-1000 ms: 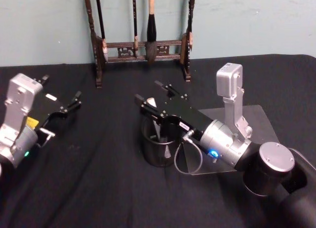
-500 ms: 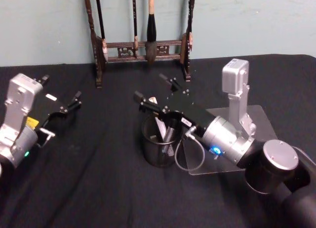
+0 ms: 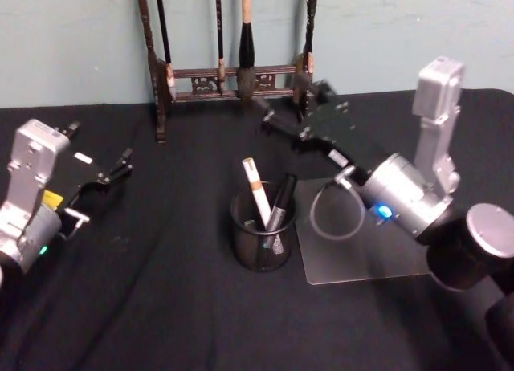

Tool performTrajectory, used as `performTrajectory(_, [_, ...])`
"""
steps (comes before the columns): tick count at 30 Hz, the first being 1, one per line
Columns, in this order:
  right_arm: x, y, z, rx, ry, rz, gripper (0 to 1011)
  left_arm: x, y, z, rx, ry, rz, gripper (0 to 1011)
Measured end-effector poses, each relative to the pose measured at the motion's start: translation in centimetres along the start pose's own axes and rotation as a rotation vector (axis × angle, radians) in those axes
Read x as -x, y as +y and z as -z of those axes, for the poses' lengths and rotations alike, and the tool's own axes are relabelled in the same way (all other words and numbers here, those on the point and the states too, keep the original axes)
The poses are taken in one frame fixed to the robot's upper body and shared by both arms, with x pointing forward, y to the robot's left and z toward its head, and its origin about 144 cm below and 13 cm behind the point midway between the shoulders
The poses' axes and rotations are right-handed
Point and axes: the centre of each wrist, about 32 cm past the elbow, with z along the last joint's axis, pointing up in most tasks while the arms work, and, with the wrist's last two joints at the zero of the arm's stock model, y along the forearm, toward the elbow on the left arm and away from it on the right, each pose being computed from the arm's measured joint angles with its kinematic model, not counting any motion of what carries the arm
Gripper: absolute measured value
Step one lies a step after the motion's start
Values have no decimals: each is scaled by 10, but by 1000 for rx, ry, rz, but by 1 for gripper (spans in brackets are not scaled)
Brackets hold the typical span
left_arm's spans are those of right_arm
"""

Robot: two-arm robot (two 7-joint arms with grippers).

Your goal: Pick up the water-based marker from the table and place it into the pen holder.

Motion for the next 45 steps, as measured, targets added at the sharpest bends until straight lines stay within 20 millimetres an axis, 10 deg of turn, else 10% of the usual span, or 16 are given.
performTrajectory(21, [-38, -60, 15, 229, -218, 388, 1003, 0, 0, 0, 0, 0, 0, 1001])
performTrajectory(45, [-36, -61, 41, 360, -289, 424, 1002, 0, 0, 0, 0, 0, 0, 1001])
